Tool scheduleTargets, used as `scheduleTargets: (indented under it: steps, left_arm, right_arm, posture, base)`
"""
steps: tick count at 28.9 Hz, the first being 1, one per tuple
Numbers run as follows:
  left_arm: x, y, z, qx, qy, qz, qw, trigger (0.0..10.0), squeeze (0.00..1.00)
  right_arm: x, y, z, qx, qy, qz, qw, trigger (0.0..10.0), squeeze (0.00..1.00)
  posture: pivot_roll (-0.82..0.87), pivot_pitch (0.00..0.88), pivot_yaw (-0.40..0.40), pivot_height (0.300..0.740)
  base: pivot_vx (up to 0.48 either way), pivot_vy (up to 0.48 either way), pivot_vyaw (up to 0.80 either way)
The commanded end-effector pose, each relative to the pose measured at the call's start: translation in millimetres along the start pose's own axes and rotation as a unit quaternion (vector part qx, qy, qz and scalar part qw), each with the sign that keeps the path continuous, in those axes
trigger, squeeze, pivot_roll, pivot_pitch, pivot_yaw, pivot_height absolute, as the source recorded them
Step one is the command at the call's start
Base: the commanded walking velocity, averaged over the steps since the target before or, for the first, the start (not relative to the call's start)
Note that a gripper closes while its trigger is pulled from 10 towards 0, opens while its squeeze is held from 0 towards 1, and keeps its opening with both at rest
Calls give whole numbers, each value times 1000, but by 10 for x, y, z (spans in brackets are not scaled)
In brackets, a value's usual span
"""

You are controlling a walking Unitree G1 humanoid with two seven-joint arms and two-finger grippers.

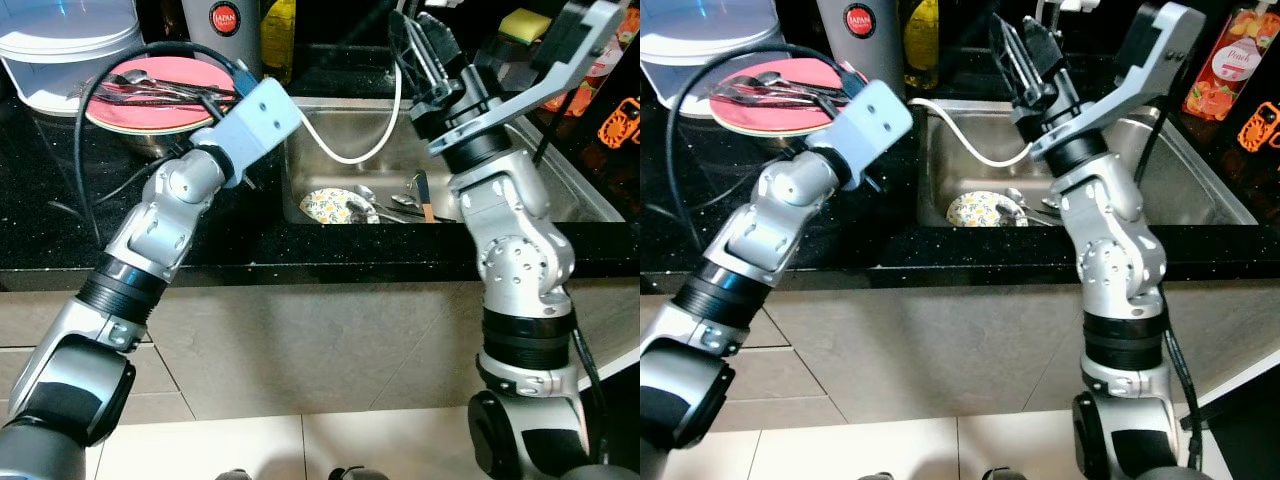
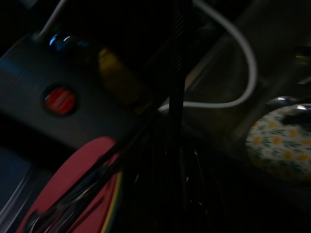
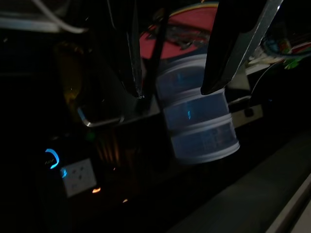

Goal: Kitchen organization

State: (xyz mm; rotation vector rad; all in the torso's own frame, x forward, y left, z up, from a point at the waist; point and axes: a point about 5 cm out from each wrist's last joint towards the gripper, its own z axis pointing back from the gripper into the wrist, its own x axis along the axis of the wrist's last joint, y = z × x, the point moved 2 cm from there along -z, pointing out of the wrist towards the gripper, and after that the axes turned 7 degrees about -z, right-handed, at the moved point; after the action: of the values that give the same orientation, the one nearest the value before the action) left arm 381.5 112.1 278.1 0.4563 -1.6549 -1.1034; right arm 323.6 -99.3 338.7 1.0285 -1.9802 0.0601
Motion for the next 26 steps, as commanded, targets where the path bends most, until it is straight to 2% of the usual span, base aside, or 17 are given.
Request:
scheduleTargets:
  steps: [1,8,9,11,12,14,15,23,26]
  left_arm:
    - [54,36,-1,2,-10,-25,1000,10000,0]
    - [77,3,-9,-8,-18,-34,999,10000,0]
    - [78,-11,-8,-12,-19,-35,999,10000,0]
    - [72,-28,-8,-15,-18,-35,999,10000,0]
    - [64,-53,-8,-21,-18,-36,999,10000,0]
    - [59,-67,-8,-24,-18,-37,999,10000,0]
    - [52,-79,-8,-26,-17,-37,999,10000,0]
    - [44,-68,-8,-25,-17,-35,999,10000,0]
    - [59,-31,-13,-6,-23,-44,999,10000,0]
  right_arm:
    - [-77,-49,22,-18,16,0,1000,10000,0]
    - [-80,-74,25,-31,14,-7,999,10000,0]
    - [-75,-81,24,-33,12,-7,999,8784,0]
    - [-71,-85,21,-34,11,-7,999,8784,0]
    - [-68,-86,18,-34,9,-7,999,3843,0]
    - [-67,-84,16,-34,9,-8,999,3843,0]
    - [-64,-77,13,-32,7,-9,999,0,0]
    - [-55,-66,17,-29,3,-16,999,0,0]
    - [-51,-67,16,-28,3,-17,999,0,0]
  posture:
    - [84,30,-33,740]
    - [80,29,-28,740]
    - [80,29,-28,740]
    - [80,29,-28,740]
    - [80,29,-28,740]
    - [79,29,-29,740]
    - [79,29,-29,740]
    - [79,29,-33,740]
    - [80,30,-34,740]
  base:
    - [0,0,0]
    - [0,0,0]
    - [0,0,0]
    - [0,0,0]
    - [0,0,0]
    - [0,0,0]
    - [0,0,0]
    - [0,0,0]
    - [0,0,0]
